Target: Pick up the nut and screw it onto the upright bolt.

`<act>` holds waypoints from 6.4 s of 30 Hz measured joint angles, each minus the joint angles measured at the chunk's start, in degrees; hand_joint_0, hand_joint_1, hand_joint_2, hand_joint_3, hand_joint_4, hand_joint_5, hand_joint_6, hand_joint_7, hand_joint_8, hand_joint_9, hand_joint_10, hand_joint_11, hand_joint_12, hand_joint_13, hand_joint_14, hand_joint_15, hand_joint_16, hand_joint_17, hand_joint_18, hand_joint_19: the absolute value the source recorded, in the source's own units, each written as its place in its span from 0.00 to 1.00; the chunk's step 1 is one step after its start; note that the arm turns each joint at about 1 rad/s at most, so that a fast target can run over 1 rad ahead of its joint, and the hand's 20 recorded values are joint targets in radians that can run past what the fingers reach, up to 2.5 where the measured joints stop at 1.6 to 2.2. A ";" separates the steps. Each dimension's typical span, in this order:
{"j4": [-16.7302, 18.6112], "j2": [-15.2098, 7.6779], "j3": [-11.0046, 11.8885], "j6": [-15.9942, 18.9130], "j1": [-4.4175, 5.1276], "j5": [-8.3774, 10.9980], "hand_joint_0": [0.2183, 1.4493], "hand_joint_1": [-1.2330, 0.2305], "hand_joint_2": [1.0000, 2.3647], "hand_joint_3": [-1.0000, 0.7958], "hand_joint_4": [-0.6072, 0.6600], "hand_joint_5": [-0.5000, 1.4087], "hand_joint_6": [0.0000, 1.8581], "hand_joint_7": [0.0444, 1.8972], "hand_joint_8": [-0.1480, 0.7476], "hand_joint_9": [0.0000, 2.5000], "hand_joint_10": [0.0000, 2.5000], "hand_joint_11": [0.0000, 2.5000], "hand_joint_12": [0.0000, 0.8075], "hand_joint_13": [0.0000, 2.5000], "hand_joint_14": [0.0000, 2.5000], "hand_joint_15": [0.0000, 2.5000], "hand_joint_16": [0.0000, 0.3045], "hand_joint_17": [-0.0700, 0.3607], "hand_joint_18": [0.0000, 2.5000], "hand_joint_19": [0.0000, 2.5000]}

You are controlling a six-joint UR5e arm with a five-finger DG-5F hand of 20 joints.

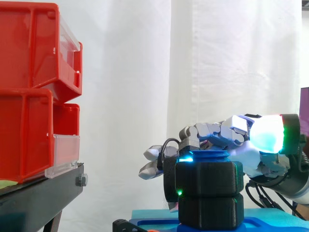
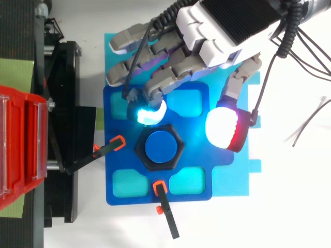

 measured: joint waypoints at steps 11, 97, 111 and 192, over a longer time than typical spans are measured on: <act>-0.25 0.00 1.85 0.44 -0.42 -1.25 0.21 0.82 0.00 0.28 0.61 0.24 0.27 0.75 0.44 0.32 0.00 0.00 0.35 0.20 0.00 0.00 0.10 0.32 0.08 0.00; 0.49 0.00 -0.37 -2.02 1.71 2.69 0.23 0.78 0.00 0.28 0.62 0.25 0.29 0.77 0.45 0.31 0.00 0.00 0.36 0.18 0.00 0.00 0.11 0.33 0.07 0.00; 0.23 0.00 0.85 -1.81 0.98 1.39 0.23 0.75 0.00 0.28 0.59 0.26 0.39 0.53 0.44 0.39 0.00 0.00 0.30 0.24 0.00 0.00 0.09 0.30 0.13 0.00; -1.02 -1.77 2.67 -0.62 2.44 3.50 0.23 0.80 0.00 0.28 0.60 0.25 0.32 0.72 0.45 0.36 0.00 0.00 0.32 0.23 0.00 0.00 0.10 0.32 0.14 0.03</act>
